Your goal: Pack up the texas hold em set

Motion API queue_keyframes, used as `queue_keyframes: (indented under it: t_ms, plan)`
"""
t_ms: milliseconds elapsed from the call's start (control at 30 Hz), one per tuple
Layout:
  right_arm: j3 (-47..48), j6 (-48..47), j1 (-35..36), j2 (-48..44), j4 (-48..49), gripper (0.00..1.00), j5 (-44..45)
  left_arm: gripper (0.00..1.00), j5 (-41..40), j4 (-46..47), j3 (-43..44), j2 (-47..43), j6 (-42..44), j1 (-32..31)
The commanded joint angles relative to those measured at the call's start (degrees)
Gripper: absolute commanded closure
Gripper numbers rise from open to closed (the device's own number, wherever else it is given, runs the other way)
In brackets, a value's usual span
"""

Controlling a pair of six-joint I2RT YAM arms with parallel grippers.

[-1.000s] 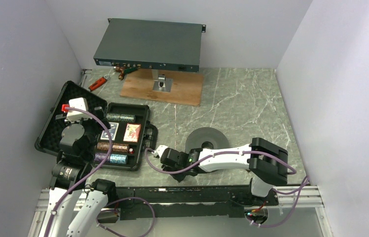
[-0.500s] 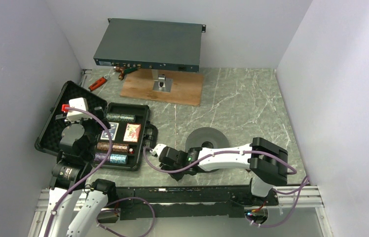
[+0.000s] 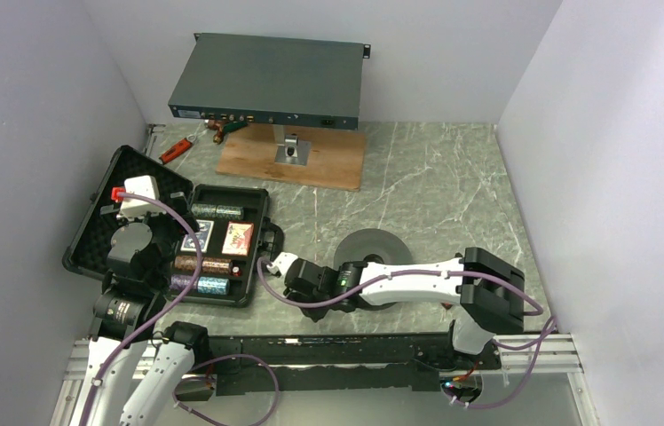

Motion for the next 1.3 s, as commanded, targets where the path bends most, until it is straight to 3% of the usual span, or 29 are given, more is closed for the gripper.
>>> queue_keyframes:
  t_ms: [0,567,1267]
  plan:
    - [3.62,0.23,0.25,-2.44,0.67,0.9,1.2,0.05,0.5,2.15,0.26,-0.02,0.88,0.23]
    - [16.57,-2.7,-0.23,3.1,1.57,0.93,-0.53,0.05,0.01,1.91,0.31,-1.23,0.71,0.23]
    - [37.07,-3.54,-0.45,19.83,0.07,0.97,-2.34,0.04,-2.35,1.64,0.41,-3.19,0.58,0.23]
